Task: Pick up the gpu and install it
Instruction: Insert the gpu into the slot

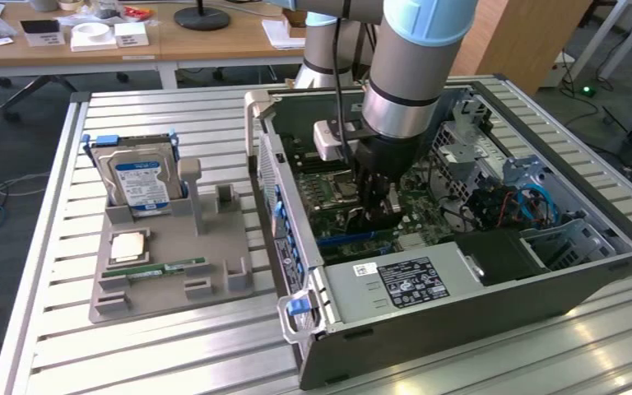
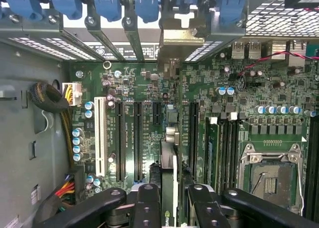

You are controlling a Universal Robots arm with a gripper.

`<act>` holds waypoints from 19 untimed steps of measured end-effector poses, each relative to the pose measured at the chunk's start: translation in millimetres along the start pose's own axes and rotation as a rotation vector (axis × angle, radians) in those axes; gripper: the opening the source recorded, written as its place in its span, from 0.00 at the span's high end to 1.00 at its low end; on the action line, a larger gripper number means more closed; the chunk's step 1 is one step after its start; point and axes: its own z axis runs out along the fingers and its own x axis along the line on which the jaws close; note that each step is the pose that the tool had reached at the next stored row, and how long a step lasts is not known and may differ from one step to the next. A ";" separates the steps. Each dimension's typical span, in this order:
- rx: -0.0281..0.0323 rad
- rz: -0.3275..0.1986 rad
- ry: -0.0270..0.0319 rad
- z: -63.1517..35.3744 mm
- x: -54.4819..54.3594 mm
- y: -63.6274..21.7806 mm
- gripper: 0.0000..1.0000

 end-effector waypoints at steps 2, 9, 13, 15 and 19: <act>0.0003 0.006 -0.0025 0.1 -0.1 0.0 0.74; 0.0005 0.018 -0.0108 0.0 -0.1 -0.1 0.74; 0.0004 0.018 -0.0116 -0.5 0.0 -0.1 0.74; 0.0005 0.018 -0.0128 -0.8 0.0 -0.1 0.74; 0.0004 0.018 -0.0137 -1.0 0.0 -0.1 0.74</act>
